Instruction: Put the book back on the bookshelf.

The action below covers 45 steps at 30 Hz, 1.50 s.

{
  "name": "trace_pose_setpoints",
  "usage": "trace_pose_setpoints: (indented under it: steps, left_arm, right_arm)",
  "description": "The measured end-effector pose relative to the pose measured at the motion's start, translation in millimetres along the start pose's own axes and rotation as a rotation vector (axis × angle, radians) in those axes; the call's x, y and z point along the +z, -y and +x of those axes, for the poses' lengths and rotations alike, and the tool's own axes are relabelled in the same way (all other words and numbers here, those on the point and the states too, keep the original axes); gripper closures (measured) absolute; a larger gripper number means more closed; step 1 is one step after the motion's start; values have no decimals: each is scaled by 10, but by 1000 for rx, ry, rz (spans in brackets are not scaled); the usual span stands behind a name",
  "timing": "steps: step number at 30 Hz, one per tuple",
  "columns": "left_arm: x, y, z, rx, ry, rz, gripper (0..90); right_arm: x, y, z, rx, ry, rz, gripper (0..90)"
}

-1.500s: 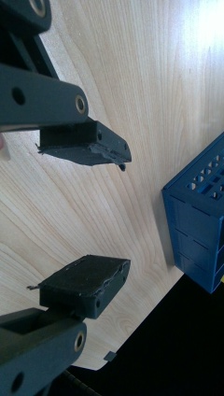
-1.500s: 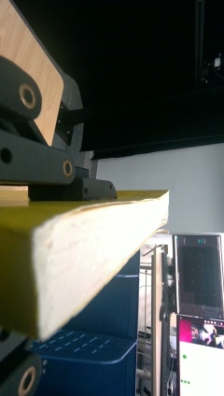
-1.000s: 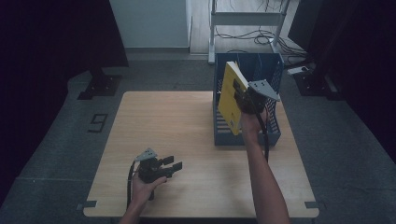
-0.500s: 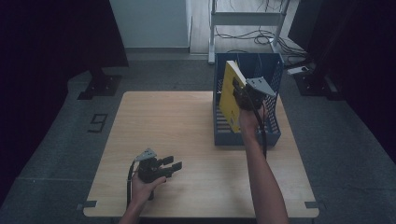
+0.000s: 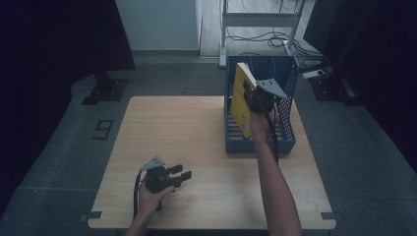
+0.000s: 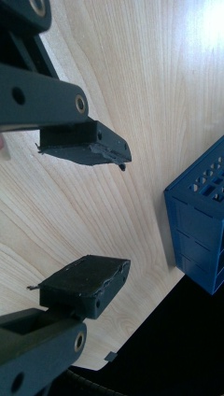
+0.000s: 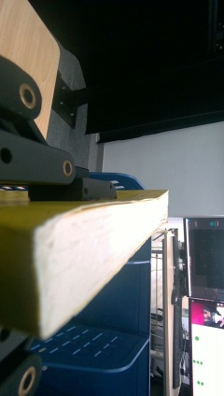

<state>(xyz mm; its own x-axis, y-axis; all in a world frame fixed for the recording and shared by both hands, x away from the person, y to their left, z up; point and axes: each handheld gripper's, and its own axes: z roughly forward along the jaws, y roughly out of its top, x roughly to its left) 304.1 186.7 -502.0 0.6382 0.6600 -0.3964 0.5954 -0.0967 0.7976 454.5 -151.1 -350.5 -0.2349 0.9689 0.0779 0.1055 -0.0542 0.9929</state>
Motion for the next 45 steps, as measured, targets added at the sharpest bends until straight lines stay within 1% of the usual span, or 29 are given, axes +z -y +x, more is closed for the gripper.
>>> trace_pose_setpoints:
  steps: [5, 11, 17, 25, 30, 33, 38, 45]
  left_arm:
    - [0, 5, 14, -6, -1, -4, 425]
    - [-12, 5, 32, -10, -5, -11, 427]
    - [-20, 6, 37, -13, -3, -15, 427]
    - [-54, -2, 63, -21, -5, -25, 426]
    - [-60, -2, 70, -22, -5, -26, 426]
    - [-59, 0, 74, -21, -5, -23, 426]
    - [-58, 5, 84, -23, -8, -25, 427]
    - [-58, 11, 96, -25, -11, -23, 426]
  right_arm:
    - [65, 37, -17, 10, 2, 5, 745]
    - [140, 94, -3, -4, 8, 24, 745]
    - [193, 118, 28, -3, 5, 24, 745]
    - [320, 139, 54, -13, 20, 34, 745]
    - [397, 192, 61, -2, 22, 44, 745]
    - [446, 228, 63, -7, 25, 50, 745]
    - [518, 288, 52, 2, 38, 60, 745]
    - [599, 366, 73, -4, 36, 63, 744]
